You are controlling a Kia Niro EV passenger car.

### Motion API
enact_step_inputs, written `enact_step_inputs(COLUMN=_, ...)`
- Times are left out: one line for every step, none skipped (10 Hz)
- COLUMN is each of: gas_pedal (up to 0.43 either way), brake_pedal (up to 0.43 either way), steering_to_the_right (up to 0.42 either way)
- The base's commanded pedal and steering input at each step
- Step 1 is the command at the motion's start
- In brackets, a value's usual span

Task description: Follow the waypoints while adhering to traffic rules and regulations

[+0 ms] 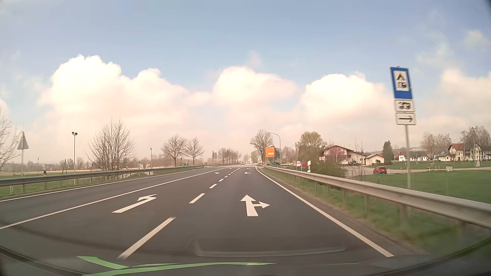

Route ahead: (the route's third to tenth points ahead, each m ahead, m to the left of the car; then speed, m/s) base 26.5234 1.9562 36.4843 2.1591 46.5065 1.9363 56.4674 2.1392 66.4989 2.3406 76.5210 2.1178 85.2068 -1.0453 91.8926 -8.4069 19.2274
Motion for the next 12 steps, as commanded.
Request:
enact_step_inputs(gas_pedal=0.000, brake_pedal=0.256, steering_to_the_right=0.001)
enact_step_inputs(gas_pedal=0.000, brake_pedal=0.256, steering_to_the_right=0.001)
enact_step_inputs(gas_pedal=0.000, brake_pedal=0.256, steering_to_the_right=0.001)
enact_step_inputs(gas_pedal=0.000, brake_pedal=0.256, steering_to_the_right=0.001)
enact_step_inputs(gas_pedal=0.000, brake_pedal=0.256, steering_to_the_right=0.001)
enact_step_inputs(gas_pedal=0.000, brake_pedal=0.256, steering_to_the_right=0.001)
enact_step_inputs(gas_pedal=0.000, brake_pedal=0.256, steering_to_the_right=0.001)
enact_step_inputs(gas_pedal=0.000, brake_pedal=0.256, steering_to_the_right=0.001)
enact_step_inputs(gas_pedal=0.000, brake_pedal=0.256, steering_to_the_right=0.001)
enact_step_inputs(gas_pedal=0.000, brake_pedal=0.256, steering_to_the_right=0.001)
enact_step_inputs(gas_pedal=0.000, brake_pedal=0.256, steering_to_the_right=0.001)
enact_step_inputs(gas_pedal=0.000, brake_pedal=0.256, steering_to_the_right=0.001)
